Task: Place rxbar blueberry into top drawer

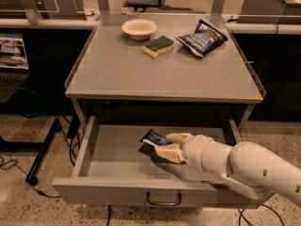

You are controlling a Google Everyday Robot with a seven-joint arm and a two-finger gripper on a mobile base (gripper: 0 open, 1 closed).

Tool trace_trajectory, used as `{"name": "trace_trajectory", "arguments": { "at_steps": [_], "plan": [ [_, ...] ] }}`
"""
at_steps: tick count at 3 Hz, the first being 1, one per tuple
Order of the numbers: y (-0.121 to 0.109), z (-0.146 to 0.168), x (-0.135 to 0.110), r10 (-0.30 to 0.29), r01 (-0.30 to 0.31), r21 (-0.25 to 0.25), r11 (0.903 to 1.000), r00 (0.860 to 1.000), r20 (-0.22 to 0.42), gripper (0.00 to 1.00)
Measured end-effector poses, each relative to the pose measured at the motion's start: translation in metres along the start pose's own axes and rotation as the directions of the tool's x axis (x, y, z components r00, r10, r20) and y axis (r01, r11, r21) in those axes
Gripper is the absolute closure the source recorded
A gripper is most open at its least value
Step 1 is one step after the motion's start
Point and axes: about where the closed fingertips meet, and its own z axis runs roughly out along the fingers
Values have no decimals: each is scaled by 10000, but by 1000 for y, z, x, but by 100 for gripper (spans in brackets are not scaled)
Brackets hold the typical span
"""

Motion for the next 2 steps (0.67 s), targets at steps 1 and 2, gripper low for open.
{"name": "trace_trajectory", "arguments": {
  "at_steps": [1, 2],
  "plan": [
    [-5, 5, 10, 144, -141, 60, 9999, 9990, -426, 100],
    [-8, 11, 16, 230, -227, 37, 9997, 9956, -909, 100]
  ]
}}
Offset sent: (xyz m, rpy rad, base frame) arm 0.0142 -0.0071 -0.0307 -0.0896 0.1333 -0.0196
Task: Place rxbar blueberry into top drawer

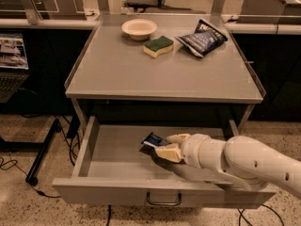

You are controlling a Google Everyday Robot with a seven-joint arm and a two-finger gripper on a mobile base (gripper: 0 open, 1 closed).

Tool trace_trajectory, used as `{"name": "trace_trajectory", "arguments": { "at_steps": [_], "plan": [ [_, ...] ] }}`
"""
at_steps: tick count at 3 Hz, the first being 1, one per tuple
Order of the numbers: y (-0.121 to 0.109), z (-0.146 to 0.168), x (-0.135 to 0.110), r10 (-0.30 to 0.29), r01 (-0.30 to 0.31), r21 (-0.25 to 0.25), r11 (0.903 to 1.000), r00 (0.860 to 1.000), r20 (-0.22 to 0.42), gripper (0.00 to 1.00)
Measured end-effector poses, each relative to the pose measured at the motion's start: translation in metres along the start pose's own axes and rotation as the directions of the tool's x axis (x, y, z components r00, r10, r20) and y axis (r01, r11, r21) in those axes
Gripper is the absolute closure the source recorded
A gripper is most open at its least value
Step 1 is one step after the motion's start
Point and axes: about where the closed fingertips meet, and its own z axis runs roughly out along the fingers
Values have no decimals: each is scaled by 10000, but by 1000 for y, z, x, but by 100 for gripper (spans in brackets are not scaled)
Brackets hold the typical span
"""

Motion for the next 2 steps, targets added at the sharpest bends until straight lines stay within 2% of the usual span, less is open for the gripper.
{"name": "trace_trajectory", "arguments": {
  "at_steps": [1, 2],
  "plan": [
    [-1, 3, 2, 14, -14, -13, 10000, 9999, -133, 87],
    [-1, 3, 2, 14, -14, -13, 10000, 9999, -132, 56]
  ]
}}
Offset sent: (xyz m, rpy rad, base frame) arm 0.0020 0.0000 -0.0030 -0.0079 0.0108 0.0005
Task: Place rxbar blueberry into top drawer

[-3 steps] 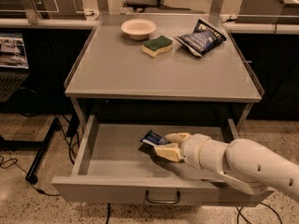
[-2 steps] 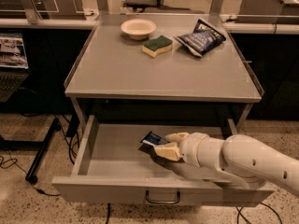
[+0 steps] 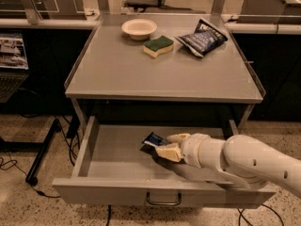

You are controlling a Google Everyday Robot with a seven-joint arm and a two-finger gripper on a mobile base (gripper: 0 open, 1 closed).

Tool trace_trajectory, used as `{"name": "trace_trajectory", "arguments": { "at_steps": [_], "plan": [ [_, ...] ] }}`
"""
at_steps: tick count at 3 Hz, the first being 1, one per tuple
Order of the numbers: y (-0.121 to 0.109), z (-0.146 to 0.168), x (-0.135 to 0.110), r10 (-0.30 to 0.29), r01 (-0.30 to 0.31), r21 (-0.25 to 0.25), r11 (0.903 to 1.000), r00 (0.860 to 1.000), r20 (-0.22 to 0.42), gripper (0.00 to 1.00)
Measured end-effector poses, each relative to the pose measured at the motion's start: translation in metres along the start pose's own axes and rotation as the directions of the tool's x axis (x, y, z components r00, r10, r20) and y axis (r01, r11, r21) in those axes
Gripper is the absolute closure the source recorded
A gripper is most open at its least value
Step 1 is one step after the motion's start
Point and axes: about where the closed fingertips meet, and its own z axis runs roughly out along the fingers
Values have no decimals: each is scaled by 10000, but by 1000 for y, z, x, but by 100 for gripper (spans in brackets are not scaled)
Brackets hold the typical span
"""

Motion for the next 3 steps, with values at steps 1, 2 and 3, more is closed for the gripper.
{"name": "trace_trajectory", "arguments": {
  "at_steps": [1, 2, 3],
  "plan": [
    [0, 0, 0, 0, 0, 0, 10000, 10000, 0, 33],
    [0, 0, 0, -1, 1, -1, 10000, 10000, 0, 0],
    [0, 0, 0, -1, 1, -1, 10000, 10000, 0, 0]
  ]
}}
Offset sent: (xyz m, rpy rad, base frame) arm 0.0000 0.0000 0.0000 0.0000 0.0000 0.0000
